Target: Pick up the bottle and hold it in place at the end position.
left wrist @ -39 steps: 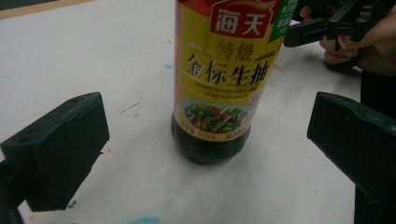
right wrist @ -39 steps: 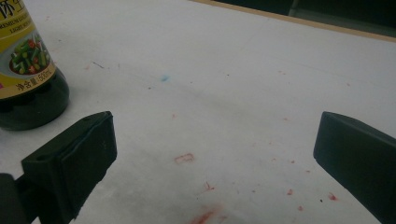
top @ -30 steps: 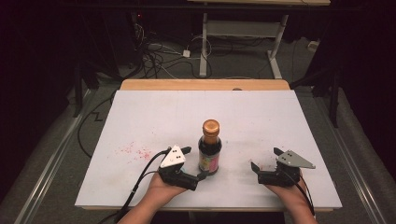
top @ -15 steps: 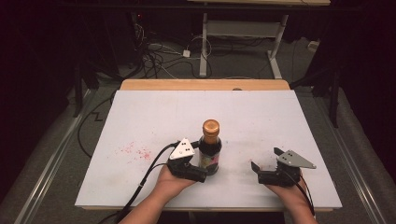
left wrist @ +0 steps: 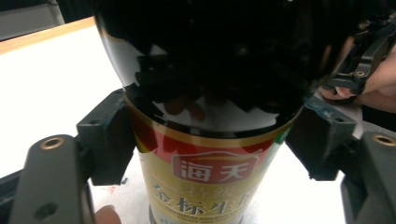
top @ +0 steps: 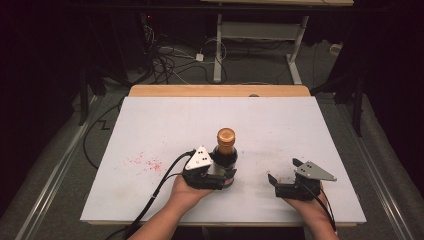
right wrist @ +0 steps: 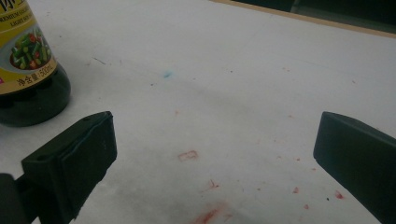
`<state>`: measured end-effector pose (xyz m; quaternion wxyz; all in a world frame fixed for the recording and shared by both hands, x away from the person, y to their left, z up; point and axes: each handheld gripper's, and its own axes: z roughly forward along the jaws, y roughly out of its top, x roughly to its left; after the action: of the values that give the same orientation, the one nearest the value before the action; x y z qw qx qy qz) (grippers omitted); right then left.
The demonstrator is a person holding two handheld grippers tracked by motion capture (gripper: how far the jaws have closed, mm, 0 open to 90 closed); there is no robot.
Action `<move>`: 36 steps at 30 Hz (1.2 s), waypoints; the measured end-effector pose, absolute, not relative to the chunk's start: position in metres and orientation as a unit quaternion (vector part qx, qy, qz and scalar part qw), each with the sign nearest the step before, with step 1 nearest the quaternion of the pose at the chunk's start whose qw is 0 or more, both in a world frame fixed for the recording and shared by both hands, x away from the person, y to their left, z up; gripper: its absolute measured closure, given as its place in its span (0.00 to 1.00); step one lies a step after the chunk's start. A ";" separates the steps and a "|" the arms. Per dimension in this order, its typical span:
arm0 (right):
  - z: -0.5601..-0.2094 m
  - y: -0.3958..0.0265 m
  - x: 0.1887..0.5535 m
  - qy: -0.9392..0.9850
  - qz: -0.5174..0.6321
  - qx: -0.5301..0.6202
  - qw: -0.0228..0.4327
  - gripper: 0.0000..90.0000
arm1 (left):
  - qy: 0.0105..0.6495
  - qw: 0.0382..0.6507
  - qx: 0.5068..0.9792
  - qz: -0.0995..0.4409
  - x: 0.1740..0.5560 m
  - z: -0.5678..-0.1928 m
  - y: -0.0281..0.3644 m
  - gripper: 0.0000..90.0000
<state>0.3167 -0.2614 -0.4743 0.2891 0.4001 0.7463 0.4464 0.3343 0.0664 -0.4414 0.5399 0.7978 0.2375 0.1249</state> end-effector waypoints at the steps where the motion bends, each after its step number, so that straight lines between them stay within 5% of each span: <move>1: -0.474 -0.261 0.317 0.746 0.446 0.400 0.289 0.01 | 0.237 0.540 0.798 0.125 0.334 -0.441 0.066 0.29; 24: -0.473 -0.264 0.318 0.741 0.453 0.404 0.289 0.01 | 0.222 0.516 0.814 0.148 0.339 -0.431 0.074 0.33; 26: -0.472 -0.264 0.318 0.739 0.454 0.404 0.292 0.01 | 0.243 0.541 0.795 0.131 0.338 -0.429 0.070 0.33; 27: -0.471 -0.264 0.317 0.738 0.455 0.404 0.292 0.01 | 0.390 0.701 0.594 0.056 0.329 -0.426 0.029 0.33; 36: -0.470 -0.266 0.317 0.737 0.457 0.404 0.291 0.01 | 0.386 0.679 0.620 0.077 0.351 -0.424 0.038 0.32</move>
<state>0.3168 -0.2663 -0.4703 0.2910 0.4038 0.7370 0.4573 0.3511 0.0378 -0.4243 0.6788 0.6198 0.3860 0.0773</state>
